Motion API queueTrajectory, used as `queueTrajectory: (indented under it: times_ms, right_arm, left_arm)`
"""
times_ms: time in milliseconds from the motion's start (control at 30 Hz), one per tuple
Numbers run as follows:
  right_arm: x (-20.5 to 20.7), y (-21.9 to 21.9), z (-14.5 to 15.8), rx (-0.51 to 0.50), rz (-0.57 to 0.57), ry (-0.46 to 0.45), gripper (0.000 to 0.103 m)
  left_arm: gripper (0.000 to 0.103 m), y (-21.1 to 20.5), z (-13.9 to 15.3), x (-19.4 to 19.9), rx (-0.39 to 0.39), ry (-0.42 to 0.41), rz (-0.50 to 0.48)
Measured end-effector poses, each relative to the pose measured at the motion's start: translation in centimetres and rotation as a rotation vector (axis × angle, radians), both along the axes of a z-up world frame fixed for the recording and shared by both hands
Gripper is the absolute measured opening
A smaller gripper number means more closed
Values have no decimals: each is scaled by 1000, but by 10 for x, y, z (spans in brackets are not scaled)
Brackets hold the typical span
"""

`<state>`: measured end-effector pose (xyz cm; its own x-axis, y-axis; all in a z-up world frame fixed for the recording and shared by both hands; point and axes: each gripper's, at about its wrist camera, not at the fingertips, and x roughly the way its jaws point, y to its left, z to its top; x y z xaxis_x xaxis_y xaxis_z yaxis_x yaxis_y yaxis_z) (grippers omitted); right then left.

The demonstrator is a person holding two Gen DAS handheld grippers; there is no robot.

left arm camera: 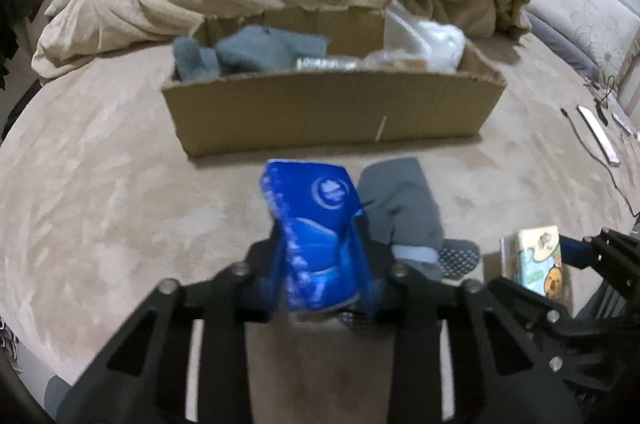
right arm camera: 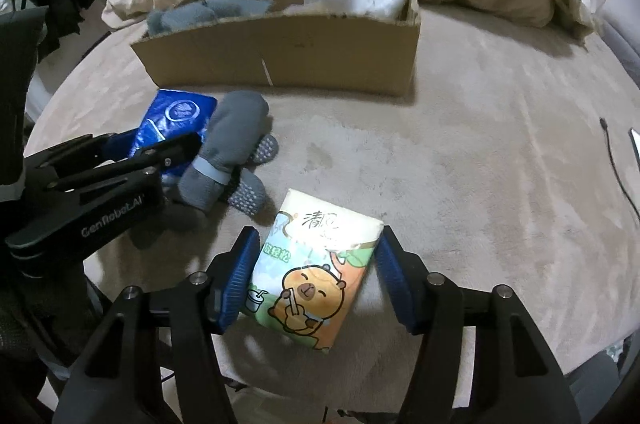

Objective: Organize objects
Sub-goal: 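Grasp the blue tissue pack with the left tool while the right tool grasps the cartoon tissue pack, then lower both tissue packs into the box and open both tools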

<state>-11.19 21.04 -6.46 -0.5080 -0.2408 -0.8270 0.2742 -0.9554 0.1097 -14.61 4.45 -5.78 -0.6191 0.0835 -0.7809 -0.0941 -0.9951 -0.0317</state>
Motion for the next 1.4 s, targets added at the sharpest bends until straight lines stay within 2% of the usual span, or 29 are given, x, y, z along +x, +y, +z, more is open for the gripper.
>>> queueTrajectory:
  times_ms: [267,400,633,800,900,1133,1233,1400]
  right_arm:
    - [1,1,23,-39,-5,46,62]
    - [3,0,36,-60,-1,70,62]
    - [2,-3,77,-92,17,148,62]
    - [-10,-8,99,-104,31,203,62]
    - [-20,-11,110,-105,41,229,62]
    - [-63,-24,125,-110,69,291,62]
    - [-90,-31,115,-133,80,273,62]
    - [-129,-41,90,-139,65,230,62]
  left_arm:
    - [13,-18,30,22,59,15,24]
    - [13,-29,56,36,96,48,25]
    - [13,-45,104,45,168,118,30]
    - [13,-47,142,45,174,206,18]
    - [13,-48,155,38,177,240,12]
    - [13,-48,147,-8,191,238,5]
    - [13,-51,134,-31,200,216,3]
    - [13,-62,92,-79,275,110,15]
